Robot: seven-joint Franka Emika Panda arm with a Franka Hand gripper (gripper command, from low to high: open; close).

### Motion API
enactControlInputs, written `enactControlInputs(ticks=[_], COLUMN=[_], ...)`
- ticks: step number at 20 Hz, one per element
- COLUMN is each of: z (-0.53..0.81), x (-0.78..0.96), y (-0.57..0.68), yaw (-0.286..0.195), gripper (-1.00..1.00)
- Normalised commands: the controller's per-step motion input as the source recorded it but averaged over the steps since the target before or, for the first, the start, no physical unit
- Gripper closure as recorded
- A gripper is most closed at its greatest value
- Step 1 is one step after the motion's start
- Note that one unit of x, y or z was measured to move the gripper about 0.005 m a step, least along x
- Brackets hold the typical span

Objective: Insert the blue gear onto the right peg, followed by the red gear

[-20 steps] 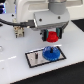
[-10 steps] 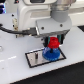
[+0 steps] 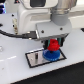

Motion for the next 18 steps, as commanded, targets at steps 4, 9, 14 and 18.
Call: enactControlInputs(ticks=[4,9,14,18], z=[0.39,0.07,-0.05,0.11], x=[0.5,0.16,0.19,0.22], y=[-0.19,-0.03,-0.06,-0.01], yaw=[0.0,0.0,0.0,0.0], gripper=[1.0,1.0,1.0,1.0])
